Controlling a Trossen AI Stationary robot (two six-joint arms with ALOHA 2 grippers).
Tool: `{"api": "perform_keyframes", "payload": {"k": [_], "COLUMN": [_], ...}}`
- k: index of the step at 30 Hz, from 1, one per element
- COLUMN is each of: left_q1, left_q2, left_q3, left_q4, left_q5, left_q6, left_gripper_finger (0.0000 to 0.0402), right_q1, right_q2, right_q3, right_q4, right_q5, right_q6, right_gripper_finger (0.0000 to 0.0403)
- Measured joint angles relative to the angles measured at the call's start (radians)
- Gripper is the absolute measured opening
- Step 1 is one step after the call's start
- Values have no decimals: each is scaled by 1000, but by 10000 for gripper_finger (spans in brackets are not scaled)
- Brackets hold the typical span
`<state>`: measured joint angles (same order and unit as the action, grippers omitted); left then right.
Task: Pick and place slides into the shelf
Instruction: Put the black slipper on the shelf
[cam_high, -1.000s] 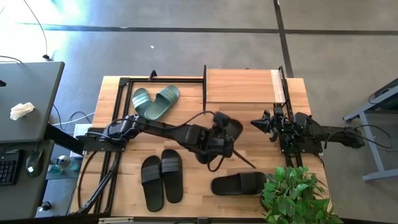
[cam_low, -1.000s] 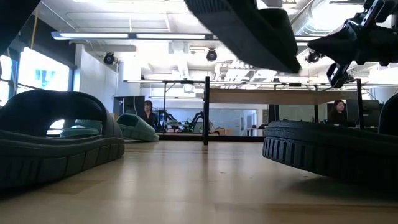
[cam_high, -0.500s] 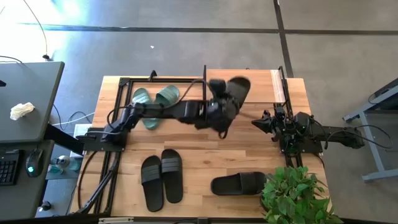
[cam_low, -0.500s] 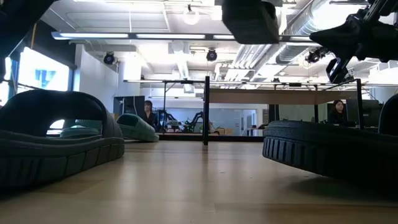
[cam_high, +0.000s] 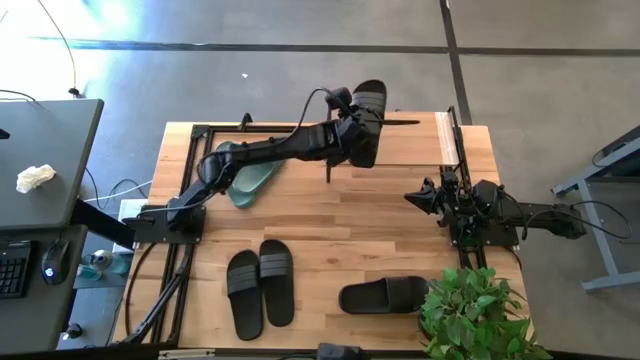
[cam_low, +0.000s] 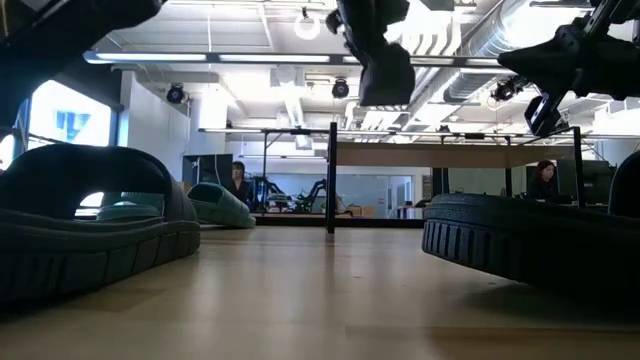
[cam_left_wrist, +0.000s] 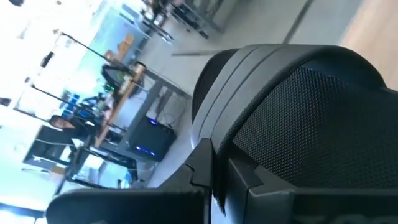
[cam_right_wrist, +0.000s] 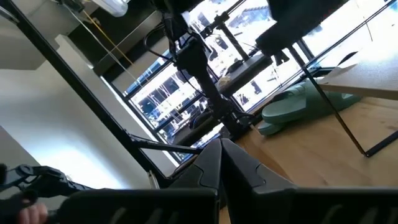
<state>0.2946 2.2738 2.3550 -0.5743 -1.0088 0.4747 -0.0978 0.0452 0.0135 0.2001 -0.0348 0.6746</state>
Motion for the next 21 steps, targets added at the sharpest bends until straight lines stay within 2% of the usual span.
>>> {"api": "perform_keyframes", "payload": {"k": [10,15,21], "left_q1": [14,13,26], "left_q2": [102,119,117], "left_q3": [0,0,0], "left_q4": [-13,-47,-76], "left_q5": [-31,-67,-49], "left_q6": [-79,-119,-179], "left_gripper_finger": [0,0,0], "right_q1": [0,0,0], "right_q2": [0,0,0], "right_q3": [0,0,0], "right_q4": [-9,-10,-23], "right_q5": [0,0,0], "right_q6": [-1,-1,-1], "right_gripper_finger": [0,0,0]}}
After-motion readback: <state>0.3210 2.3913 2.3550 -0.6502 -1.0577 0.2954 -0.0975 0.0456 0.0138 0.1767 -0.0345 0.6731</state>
